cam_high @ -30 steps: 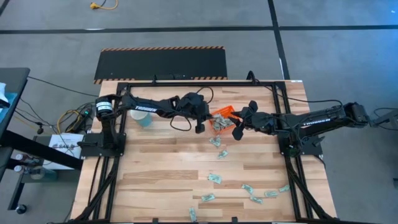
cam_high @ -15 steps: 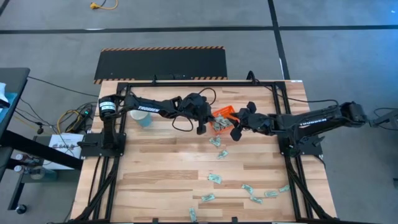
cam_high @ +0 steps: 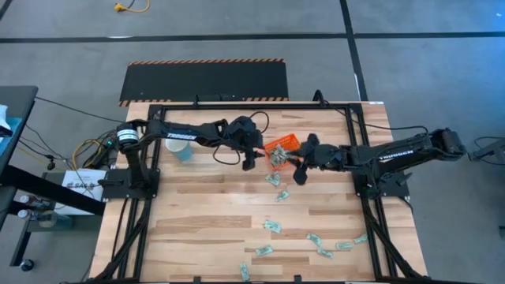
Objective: Pick and place Stevia / Truvia into bins
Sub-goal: Put the stevia packet into the orange bin
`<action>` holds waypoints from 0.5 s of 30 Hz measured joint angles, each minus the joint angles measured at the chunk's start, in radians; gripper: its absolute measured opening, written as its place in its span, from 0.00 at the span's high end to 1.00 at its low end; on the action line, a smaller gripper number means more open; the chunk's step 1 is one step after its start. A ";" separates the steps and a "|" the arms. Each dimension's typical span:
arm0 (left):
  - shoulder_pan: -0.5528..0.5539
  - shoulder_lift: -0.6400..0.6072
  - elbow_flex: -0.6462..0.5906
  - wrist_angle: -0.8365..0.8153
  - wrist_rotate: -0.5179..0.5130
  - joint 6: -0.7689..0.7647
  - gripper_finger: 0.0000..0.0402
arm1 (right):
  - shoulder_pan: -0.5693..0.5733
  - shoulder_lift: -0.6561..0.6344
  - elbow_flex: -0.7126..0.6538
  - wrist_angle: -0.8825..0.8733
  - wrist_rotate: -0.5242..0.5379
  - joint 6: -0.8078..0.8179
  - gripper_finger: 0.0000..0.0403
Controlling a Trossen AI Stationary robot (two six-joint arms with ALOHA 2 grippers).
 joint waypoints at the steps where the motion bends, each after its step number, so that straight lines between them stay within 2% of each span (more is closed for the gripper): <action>1: 0.000 -0.017 0.000 -0.061 0.000 0.012 0.67 | 0.014 0.000 0.000 0.000 -0.034 0.003 0.75; 8: -0.012 -0.122 0.000 -0.379 0.003 0.081 0.67 | 0.128 0.004 0.000 -0.055 -0.228 0.027 0.75; 15: -0.046 -0.128 -0.002 -0.442 0.003 0.086 0.68 | 0.196 0.012 0.000 -0.066 -0.261 0.100 0.75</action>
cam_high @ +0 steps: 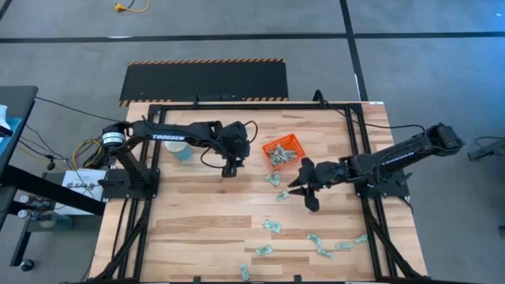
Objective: Pick and place Stevia / Truvia into bins
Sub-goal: Put the stevia packet into the orange bin
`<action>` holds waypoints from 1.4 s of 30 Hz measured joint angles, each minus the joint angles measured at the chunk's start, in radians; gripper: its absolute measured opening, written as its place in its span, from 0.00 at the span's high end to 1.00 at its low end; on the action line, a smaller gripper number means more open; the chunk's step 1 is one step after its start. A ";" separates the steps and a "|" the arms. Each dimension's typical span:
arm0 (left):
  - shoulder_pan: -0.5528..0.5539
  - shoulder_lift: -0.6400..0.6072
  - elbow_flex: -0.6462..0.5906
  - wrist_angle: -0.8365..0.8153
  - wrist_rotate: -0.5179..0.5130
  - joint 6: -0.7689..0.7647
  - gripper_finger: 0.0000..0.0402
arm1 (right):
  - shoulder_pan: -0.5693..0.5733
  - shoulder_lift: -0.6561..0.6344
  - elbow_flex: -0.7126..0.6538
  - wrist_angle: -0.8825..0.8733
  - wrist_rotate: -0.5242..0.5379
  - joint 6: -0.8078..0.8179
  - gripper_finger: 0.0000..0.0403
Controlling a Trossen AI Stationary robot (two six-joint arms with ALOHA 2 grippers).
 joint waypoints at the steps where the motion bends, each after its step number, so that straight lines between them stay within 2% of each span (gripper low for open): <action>1: -0.004 0.002 -0.004 0.002 0.000 -0.001 0.68 | 0.001 0.005 0.000 -0.001 0.000 0.004 0.75; 4: -0.016 0.003 -0.009 -0.009 0.000 -0.002 0.68 | 0.020 0.028 0.000 -0.029 0.023 0.002 0.75; 9: -0.027 0.003 -0.008 0.003 0.000 -0.004 0.68 | 0.067 0.145 0.000 -0.016 0.143 -0.092 0.75; 13: -0.026 0.003 -0.008 0.007 0.000 -0.005 0.68 | 0.078 0.234 0.000 -0.011 0.163 -0.102 0.75; 21: -0.026 0.003 -0.008 0.066 -0.001 -0.006 0.68 | 0.076 0.333 0.000 0.065 0.142 -0.102 0.73; 30: -0.026 0.003 -0.008 0.108 -0.001 -0.007 0.68 | 0.070 0.446 0.004 0.128 0.140 -0.100 0.52; 34: -0.026 0.003 -0.008 0.115 -0.001 -0.007 0.68 | 0.069 0.481 0.027 0.130 0.143 -0.100 0.45; 38: -0.026 0.003 -0.008 0.119 -0.001 -0.016 0.68 | 0.062 0.507 0.048 0.132 0.146 -0.100 0.44; 42: -0.026 0.003 -0.008 0.120 -0.002 -0.019 0.68 | 0.045 0.517 0.054 0.134 0.139 -0.099 0.49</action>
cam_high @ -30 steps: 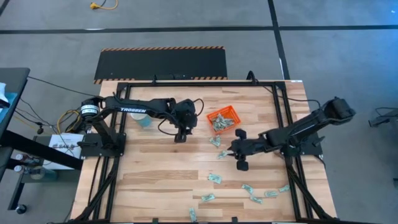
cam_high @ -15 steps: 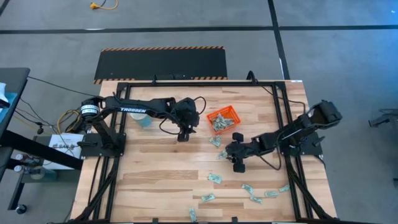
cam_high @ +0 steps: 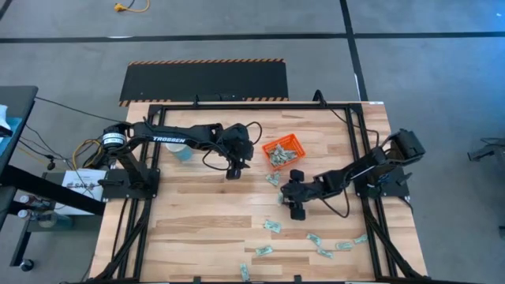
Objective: Pick and place Stevia / Truvia into bins
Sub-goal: Put the stevia packet into the orange bin
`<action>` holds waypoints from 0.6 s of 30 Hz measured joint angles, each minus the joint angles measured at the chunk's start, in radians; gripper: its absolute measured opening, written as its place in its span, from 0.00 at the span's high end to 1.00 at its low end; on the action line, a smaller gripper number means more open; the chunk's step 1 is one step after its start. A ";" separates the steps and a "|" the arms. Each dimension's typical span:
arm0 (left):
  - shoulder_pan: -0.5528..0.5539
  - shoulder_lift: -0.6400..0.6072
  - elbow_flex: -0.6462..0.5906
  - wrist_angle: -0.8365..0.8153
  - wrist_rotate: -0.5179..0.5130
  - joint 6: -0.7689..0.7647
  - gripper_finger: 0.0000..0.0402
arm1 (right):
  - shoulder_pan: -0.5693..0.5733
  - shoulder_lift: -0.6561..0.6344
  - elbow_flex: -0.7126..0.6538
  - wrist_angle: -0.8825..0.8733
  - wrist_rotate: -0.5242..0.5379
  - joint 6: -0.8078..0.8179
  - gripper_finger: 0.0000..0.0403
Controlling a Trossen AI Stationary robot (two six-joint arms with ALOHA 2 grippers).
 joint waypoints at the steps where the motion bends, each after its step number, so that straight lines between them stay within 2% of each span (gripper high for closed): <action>1: 0.000 0.000 0.000 0.000 0.000 0.000 0.68 | -0.002 0.000 0.000 0.000 -0.001 0.000 0.51; 15: 0.000 0.000 0.000 0.000 0.000 -0.005 0.68 | -0.008 0.002 0.000 -0.001 0.008 -0.003 0.95; 18: 0.000 0.000 0.000 -0.001 0.000 -0.005 0.68 | -0.008 -0.011 -0.002 -0.010 0.007 -0.002 0.99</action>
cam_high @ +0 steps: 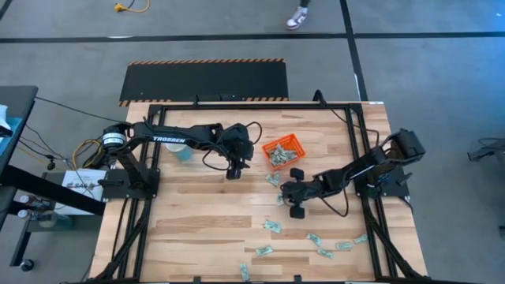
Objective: Pick and place Stevia / Truvia into bins
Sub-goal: Put the stevia packet into the orange bin
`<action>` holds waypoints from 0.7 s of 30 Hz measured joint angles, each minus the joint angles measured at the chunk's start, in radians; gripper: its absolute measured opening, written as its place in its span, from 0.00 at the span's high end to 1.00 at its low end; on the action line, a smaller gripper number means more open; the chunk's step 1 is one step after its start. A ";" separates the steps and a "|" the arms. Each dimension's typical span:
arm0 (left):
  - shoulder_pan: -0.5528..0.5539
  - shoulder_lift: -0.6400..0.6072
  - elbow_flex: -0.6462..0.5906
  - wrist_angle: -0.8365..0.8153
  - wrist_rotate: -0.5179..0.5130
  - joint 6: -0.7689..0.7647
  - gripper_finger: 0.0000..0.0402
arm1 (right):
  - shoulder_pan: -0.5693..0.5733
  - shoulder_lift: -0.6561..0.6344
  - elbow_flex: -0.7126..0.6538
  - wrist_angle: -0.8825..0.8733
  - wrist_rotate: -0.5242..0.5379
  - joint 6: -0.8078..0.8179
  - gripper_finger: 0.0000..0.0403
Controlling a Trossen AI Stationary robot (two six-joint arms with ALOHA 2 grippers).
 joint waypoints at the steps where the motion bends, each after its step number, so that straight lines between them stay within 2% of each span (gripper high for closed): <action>1: 0.000 0.000 0.000 0.000 0.000 0.000 0.68 | 0.000 -0.008 -0.001 -0.007 0.000 0.001 0.98; 5: 0.000 0.000 0.000 0.000 0.000 -0.001 0.68 | -0.002 -0.086 -0.005 -0.035 0.018 0.007 0.97; 12: 0.000 0.000 0.000 0.007 0.000 -0.002 0.68 | -0.026 -0.283 -0.003 -0.136 0.221 -0.035 0.99; 16: 0.000 0.001 0.000 0.013 0.000 -0.002 0.68 | -0.093 -0.367 -0.003 -0.135 0.286 -0.090 0.97; 21: 0.000 0.001 0.000 0.031 0.000 -0.010 0.68 | -0.219 -0.391 -0.002 -0.135 0.281 -0.105 0.96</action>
